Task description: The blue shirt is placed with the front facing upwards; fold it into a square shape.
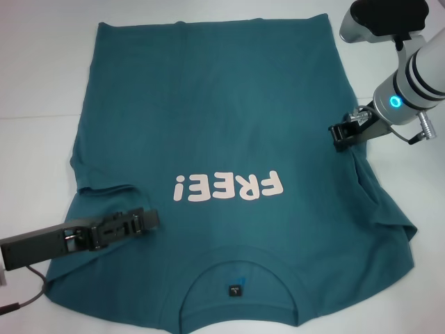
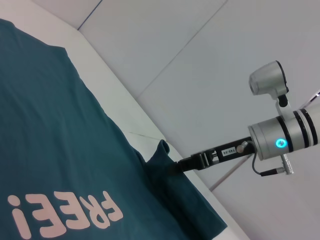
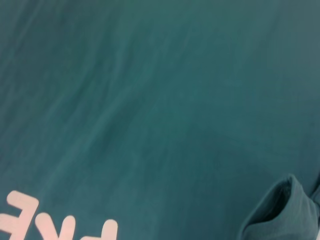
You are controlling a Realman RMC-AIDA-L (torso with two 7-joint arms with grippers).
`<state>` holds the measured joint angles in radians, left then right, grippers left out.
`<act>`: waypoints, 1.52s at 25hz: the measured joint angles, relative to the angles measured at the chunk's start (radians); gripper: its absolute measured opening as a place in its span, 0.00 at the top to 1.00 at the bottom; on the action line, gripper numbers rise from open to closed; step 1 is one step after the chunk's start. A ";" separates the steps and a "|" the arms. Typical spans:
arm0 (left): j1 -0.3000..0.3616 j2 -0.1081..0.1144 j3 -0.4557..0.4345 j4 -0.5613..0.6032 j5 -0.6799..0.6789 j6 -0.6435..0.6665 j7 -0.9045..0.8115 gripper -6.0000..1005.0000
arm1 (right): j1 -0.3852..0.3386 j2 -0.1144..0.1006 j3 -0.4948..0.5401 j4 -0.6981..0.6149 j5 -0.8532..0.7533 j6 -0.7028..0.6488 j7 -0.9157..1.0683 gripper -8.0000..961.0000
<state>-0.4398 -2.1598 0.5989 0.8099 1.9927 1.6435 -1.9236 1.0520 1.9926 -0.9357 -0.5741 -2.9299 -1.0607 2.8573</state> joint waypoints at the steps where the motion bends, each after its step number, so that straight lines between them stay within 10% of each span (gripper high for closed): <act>1: -0.001 0.000 0.001 0.000 0.000 0.000 0.000 0.46 | 0.000 0.000 0.001 0.003 0.000 0.006 0.002 0.97; 38: -0.004 0.000 -0.005 0.001 0.000 0.000 0.000 0.46 | -0.007 0.018 -0.005 0.055 0.000 0.157 0.038 0.88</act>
<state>-0.4434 -2.1598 0.5937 0.8114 1.9927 1.6437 -1.9236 1.0446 2.0108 -0.9403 -0.5193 -2.9299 -0.9033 2.8955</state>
